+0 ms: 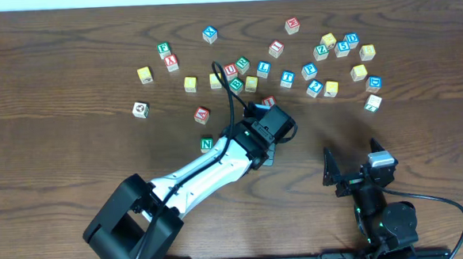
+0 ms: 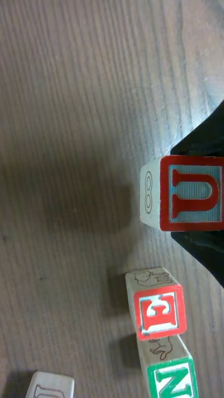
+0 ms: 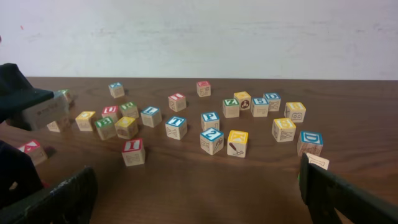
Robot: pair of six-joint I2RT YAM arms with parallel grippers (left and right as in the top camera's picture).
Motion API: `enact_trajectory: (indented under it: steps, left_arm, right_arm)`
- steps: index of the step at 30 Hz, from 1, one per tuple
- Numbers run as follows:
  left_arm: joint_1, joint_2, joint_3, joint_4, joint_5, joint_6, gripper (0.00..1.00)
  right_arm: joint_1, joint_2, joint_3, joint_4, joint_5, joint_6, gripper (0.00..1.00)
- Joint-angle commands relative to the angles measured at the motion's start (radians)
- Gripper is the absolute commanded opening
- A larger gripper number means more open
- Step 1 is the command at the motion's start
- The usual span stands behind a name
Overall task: Spell out NEURIPS
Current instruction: 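Carry the red U block to the right of the E block, then lower the red U block beside the E block, adjusting alignment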
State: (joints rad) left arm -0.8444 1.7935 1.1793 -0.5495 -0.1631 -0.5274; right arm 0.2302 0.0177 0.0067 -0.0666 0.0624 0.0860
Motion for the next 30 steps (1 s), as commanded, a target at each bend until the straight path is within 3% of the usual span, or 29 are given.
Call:
enact_trajectory:
  steps: [1, 4, 30]
  left_arm:
    - [0.002, 0.017, -0.010, 0.011, -0.082, -0.010, 0.08]
    - [0.002, 0.018, -0.048, 0.053, -0.135, -0.038, 0.07]
    - [0.004, 0.030, -0.151, 0.189, -0.158, -0.054, 0.07]
  right_arm:
    - [-0.008, -0.003, -0.001, -0.004, -0.002, -0.013, 0.99]
    - [-0.008, -0.003, -0.001, -0.004, -0.002, -0.013, 0.99]
    - [-0.008, -0.003, -0.001, -0.004, -0.002, -0.013, 0.99]
